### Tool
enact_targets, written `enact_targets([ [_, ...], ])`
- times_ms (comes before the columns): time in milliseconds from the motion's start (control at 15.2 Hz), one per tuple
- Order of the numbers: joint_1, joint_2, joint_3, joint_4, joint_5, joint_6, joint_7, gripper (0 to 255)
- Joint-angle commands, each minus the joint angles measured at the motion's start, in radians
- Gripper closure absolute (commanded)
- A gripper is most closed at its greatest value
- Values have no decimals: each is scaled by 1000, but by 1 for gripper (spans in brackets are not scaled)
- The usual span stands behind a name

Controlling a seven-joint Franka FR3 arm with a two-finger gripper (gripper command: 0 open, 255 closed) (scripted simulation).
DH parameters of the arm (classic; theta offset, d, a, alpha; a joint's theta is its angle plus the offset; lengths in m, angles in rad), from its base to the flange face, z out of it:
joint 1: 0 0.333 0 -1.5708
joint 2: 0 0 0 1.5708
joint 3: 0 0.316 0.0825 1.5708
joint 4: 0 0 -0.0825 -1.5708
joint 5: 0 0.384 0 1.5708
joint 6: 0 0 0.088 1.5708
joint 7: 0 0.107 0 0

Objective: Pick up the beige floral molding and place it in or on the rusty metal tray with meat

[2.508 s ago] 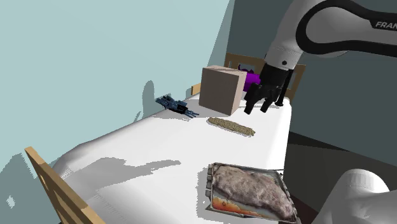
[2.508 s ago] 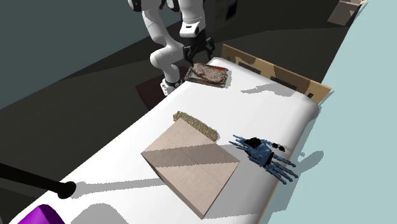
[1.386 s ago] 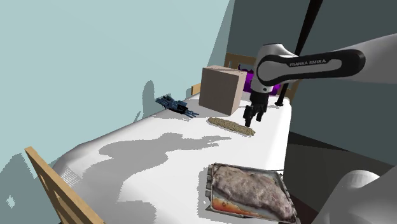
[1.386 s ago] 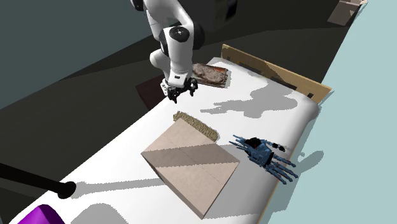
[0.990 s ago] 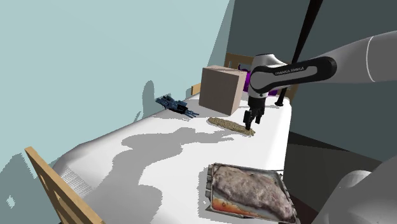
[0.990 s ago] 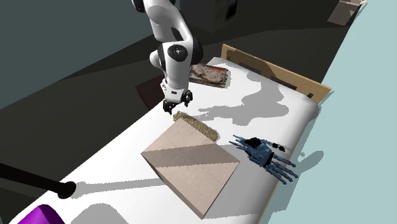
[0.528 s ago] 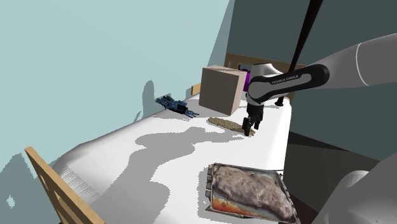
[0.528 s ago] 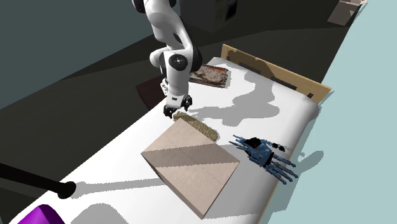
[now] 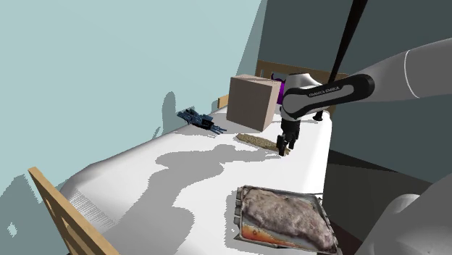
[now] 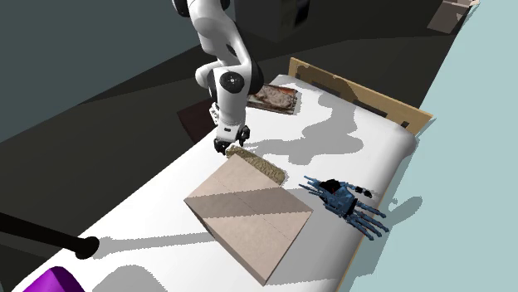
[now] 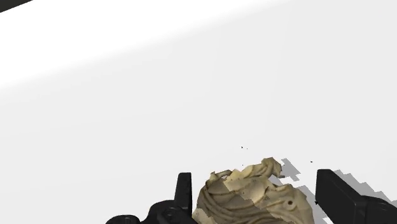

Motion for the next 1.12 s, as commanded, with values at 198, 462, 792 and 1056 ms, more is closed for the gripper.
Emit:
enact_targets([
  [198,0,0,0,0,0,-1,0,255],
  [462,0,0,1,0,0,-1,0,255],
  [792,1,-20,5,36,1,-56,-2,255],
  [1056,2,-37,10,75,2,-112,-5,255],
])
